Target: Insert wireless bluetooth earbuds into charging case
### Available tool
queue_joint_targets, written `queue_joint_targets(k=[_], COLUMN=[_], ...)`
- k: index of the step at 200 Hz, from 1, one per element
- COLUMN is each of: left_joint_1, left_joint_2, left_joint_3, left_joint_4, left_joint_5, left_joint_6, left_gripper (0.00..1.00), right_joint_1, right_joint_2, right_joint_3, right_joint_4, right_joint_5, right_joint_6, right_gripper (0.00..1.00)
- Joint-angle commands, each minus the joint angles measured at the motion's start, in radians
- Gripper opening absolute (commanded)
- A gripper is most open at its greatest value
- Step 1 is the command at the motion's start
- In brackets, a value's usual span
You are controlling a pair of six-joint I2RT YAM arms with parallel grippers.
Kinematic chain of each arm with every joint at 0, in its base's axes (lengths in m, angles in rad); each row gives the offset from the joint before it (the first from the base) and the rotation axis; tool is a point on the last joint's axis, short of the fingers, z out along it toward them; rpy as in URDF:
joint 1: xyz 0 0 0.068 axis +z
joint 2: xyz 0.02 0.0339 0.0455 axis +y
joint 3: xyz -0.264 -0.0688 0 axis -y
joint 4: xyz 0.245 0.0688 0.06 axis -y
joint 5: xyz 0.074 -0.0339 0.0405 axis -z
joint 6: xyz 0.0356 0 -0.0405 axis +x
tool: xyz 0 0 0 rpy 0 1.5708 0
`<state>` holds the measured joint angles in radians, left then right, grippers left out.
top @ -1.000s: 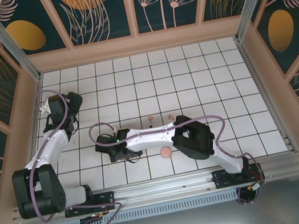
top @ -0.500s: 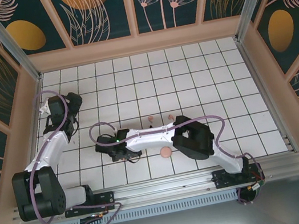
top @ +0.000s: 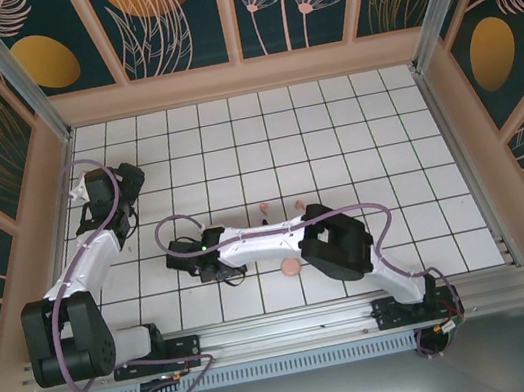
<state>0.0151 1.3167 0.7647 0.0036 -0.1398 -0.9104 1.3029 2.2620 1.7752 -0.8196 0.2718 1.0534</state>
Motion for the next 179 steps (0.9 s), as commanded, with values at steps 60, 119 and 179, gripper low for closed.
queue_joint_targets(k=[60, 119, 179], left_joint_1=[0.008, 0.008, 0.008], left_joint_2=[-0.046, -0.161, -0.174], left_joint_3=[-0.037, -0.088, -0.104], left_joint_4=[0.07, 0.118, 0.164], left_joint_5=[0.06, 0.118, 0.213], left_joint_6=[-0.005, -0.032, 0.001], left_gripper=[0.99, 0.99, 0.99], right_joint_1=[0.022, -0.005, -0.052], right_joint_2=[-0.038, -0.155, -0.263], right_joint_3=[0.002, -0.051, -0.154], right_joint_4=[-0.028, 0.028, 0.105], right_joint_5=[0.064, 0.104, 0.113], right_joint_6=[0.012, -0.021, -0.04], right_gripper=[0.54, 0.52, 0.52])
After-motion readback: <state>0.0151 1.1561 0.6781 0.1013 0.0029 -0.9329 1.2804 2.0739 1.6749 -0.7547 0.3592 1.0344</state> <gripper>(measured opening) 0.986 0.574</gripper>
